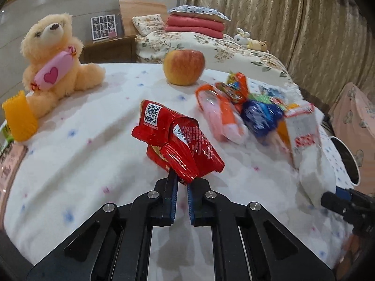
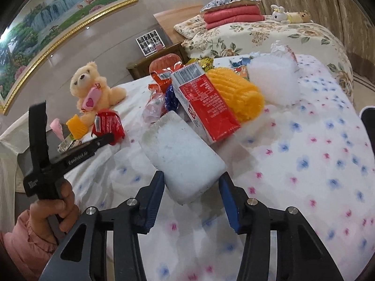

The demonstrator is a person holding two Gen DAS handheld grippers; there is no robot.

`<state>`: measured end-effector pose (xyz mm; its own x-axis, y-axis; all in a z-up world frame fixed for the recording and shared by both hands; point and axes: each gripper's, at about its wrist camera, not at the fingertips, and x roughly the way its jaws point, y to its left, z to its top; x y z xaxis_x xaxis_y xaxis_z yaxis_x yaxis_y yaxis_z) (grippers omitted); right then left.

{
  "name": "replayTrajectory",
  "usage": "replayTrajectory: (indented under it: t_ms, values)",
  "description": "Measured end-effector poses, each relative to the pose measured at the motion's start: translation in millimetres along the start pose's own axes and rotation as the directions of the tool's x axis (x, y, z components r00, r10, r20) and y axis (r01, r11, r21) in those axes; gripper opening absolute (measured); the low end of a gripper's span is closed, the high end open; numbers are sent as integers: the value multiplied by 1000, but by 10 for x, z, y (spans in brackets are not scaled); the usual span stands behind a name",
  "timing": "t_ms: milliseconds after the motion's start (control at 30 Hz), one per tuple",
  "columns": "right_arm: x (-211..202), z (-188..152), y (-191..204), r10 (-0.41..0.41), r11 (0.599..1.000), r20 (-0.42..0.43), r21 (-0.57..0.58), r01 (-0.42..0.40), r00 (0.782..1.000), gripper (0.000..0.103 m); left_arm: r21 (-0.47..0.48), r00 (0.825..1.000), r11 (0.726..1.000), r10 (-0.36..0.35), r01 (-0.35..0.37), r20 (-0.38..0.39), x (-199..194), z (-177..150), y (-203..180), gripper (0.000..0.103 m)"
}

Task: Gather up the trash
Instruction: 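Carry the red chip bag and white foam block over the trash bin with both tools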

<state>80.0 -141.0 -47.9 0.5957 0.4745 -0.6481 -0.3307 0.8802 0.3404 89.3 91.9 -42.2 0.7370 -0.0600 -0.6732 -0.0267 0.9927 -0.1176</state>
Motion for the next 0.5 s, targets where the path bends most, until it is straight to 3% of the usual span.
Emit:
replayTrajectory:
  t_ms: [500]
  values:
    - [-573,-192,-523,-68,992,77,110,59,995,48,99,986,981,-164,165,-12,-294,-212,-853,7]
